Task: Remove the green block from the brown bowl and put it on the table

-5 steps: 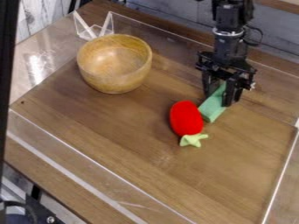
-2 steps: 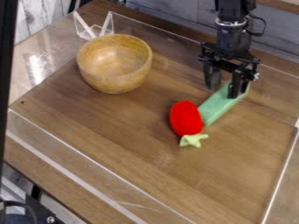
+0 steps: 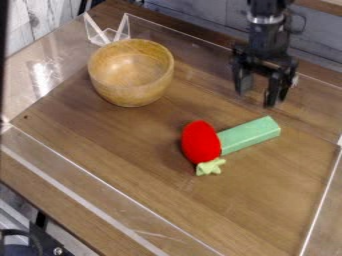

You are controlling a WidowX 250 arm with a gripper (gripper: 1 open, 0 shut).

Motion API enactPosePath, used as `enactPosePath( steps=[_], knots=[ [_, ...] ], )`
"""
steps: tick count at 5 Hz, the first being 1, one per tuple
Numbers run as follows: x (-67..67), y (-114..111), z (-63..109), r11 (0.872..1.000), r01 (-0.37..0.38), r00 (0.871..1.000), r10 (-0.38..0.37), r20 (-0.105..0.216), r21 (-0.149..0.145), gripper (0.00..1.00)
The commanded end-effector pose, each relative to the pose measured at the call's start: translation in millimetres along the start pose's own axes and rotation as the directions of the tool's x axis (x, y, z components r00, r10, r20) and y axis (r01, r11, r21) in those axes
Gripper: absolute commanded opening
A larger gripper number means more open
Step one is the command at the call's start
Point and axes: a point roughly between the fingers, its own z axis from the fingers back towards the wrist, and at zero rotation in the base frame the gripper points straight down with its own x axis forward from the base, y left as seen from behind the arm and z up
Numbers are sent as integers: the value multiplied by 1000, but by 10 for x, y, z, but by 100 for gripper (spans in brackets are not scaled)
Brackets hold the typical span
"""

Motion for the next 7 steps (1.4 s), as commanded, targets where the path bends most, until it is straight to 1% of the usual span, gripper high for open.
enactPosePath(
  steps=[1,2,4,6,7],
  knots=[
    [-6,-47,509,999,29,992,-33,123,37,100],
    [-15,-23,549,999,37,990,-42,136,38,100],
    [-43,112,672,999,-3,989,-2,146,36,100],
    [-72,189,536,999,26,989,-30,143,29,100],
    [-95,262,436,999,-20,988,15,151,32,0]
  ],
)
